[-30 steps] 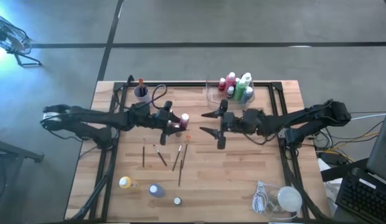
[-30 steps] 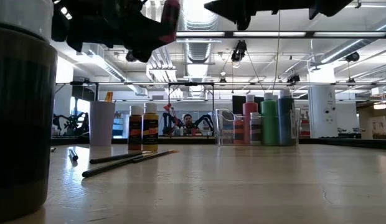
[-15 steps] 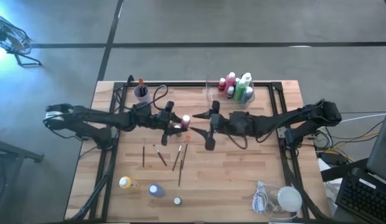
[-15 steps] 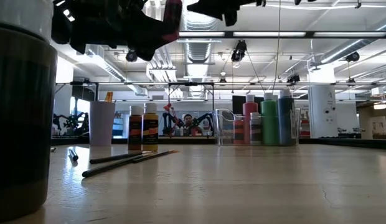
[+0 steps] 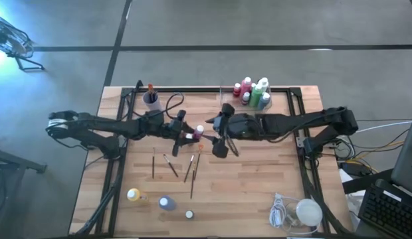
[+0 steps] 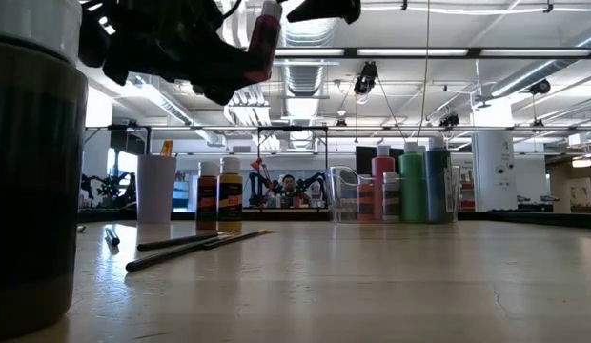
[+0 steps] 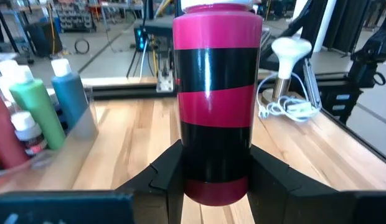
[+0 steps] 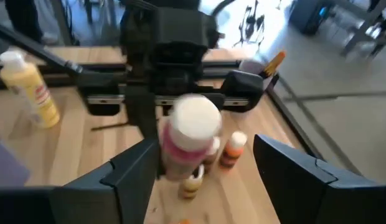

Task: Pick & Place Paint Supplies
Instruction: Put the pink paint bottle into the transparent bin

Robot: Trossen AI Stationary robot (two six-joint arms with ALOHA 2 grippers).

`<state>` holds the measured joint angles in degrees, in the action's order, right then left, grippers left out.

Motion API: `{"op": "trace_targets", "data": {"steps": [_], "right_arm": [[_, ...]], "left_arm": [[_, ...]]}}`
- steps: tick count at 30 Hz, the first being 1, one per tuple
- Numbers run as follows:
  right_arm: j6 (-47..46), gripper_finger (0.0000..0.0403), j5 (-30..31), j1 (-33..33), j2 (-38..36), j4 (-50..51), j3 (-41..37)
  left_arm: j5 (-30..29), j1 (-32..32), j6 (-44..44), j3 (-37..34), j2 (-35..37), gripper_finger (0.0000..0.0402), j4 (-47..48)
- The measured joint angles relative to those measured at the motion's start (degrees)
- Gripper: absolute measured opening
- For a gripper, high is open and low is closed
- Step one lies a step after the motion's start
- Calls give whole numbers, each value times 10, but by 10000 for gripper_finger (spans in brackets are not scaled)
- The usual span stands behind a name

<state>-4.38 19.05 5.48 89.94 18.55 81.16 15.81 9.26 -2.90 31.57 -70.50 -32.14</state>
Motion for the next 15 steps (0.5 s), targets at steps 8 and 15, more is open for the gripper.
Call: {"op": "trace_targets", "data": {"steps": [8,15], "right_arm": [[-23,287,-95,-26,101,247,196],[-18,300,-114,-38,204,403,344]], "left_arm": [[0,0,2,4,0,133,63],[0,0,4,18,0,133,141]]}}
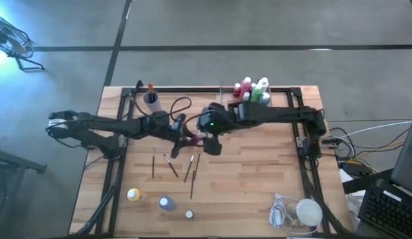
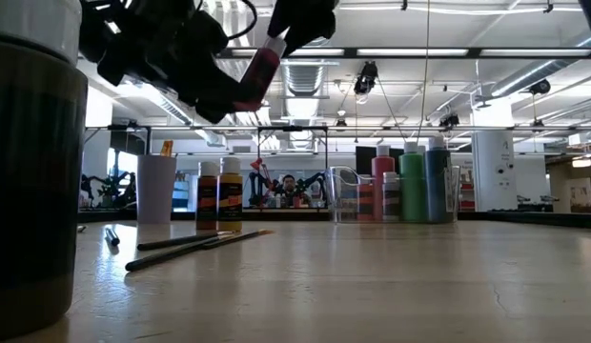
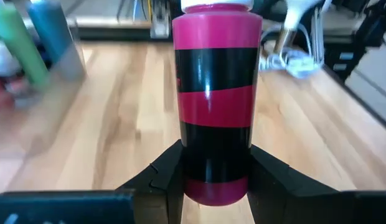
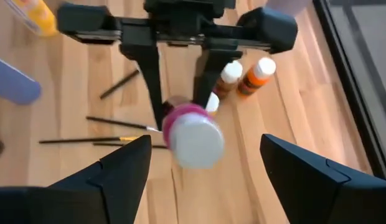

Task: Pick & Place Paint Supplies
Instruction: Put the pink paint bottle into the transparent bin

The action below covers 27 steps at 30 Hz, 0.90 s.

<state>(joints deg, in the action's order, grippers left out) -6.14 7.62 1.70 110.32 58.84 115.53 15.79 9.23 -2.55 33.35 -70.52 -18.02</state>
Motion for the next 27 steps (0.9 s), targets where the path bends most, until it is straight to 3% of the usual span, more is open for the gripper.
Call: {"op": "trace_targets", "data": {"steps": [6,11,22,27], "right_arm": [[1,306,-5,9,44,47,50],[-2,297,-29,8,55,54,44],[-4,269,-64,10,56,45,25],[-9,262,-65,10,56,63,24]], "left_arm": [[19,0,0,9,-4,133,67],[54,-1,0,19,-17,133,109],[55,-15,-37,77,-81,133,172],[23,-23,-56,105,-92,133,197]]}}
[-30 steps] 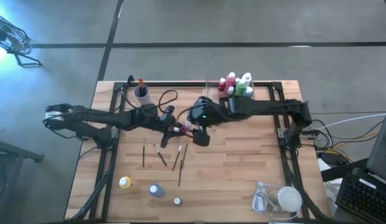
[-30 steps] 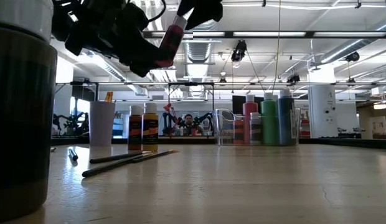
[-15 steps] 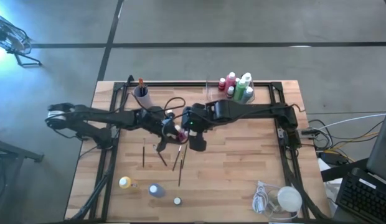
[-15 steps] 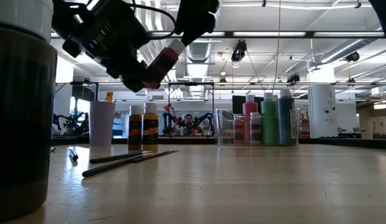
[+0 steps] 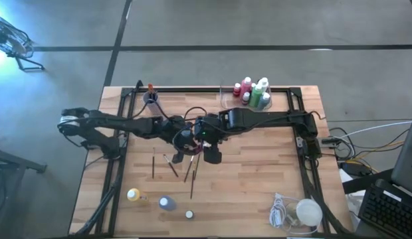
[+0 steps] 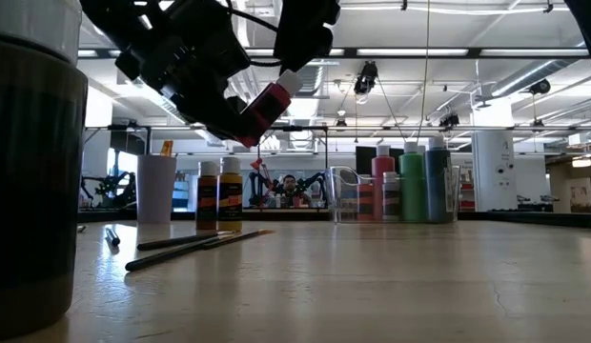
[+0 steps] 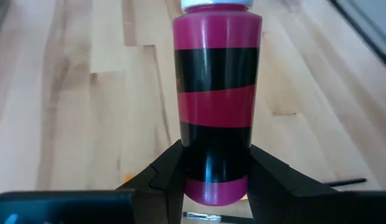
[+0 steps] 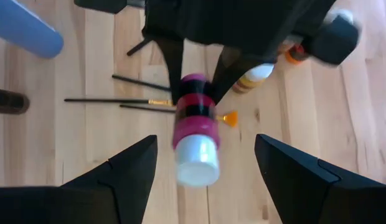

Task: Pick & Place Paint Supplies
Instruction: Put the pink paint bottle into the transparent bin

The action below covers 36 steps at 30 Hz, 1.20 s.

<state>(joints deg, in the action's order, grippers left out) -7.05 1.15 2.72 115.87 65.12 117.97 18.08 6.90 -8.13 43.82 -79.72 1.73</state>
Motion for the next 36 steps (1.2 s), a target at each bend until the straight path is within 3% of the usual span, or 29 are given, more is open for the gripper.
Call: {"op": "trace_targets", "data": {"steps": [20,36], "right_arm": [[-9,279,-1,0,0,7,-8],[-7,190,5,0,0,12,-8]], "left_arm": [[-11,0,-3,5,11,133,-7],[-10,0,-2,5,23,133,-6]]}}
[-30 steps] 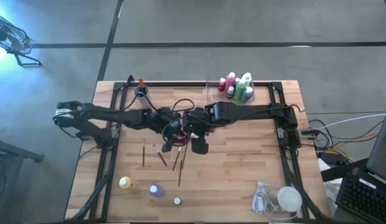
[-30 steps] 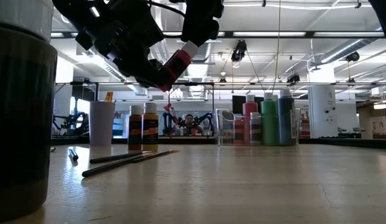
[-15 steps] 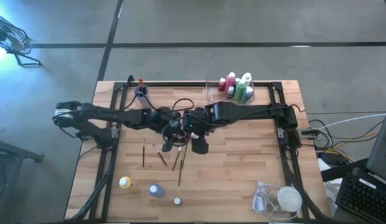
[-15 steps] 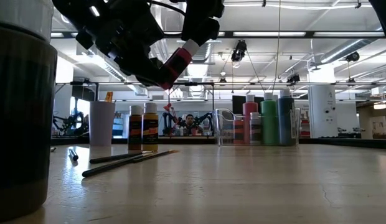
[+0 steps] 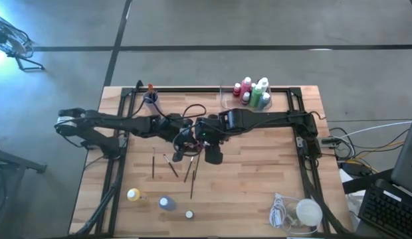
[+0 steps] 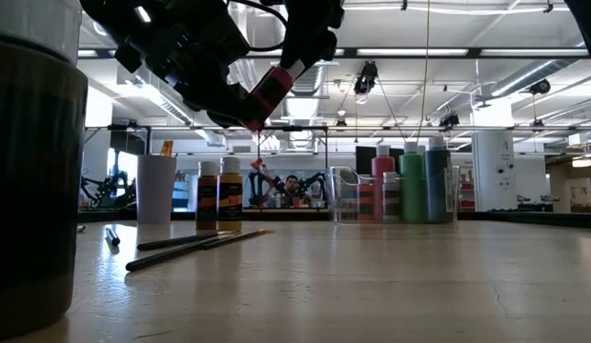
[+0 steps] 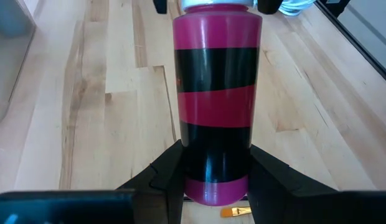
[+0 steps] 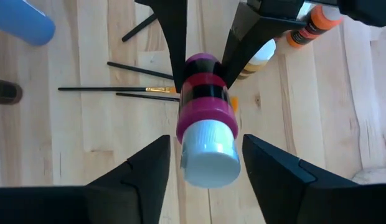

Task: Pick & Place Paint Supplies
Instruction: Put the pink paint bottle into the transparent bin

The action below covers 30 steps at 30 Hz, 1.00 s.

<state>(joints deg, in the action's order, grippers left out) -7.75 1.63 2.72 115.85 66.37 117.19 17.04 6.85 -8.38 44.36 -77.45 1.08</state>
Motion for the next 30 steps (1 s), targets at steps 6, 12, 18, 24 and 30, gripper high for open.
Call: {"op": "trace_targets", "data": {"steps": [6,12,18,24,30], "right_arm": [[4,169,0,0,0,-14,0],[4,153,0,-3,0,-10,0],[4,136,-1,-4,0,-3,0],[4,126,10,-5,0,-3,0],[4,121,11,-6,0,-2,0]], "left_arm": [[0,0,0,0,0,133,0],[0,0,0,0,0,133,0],[0,0,1,0,0,133,1],[-2,0,0,0,0,133,1],[-3,0,0,0,0,133,1]]}}
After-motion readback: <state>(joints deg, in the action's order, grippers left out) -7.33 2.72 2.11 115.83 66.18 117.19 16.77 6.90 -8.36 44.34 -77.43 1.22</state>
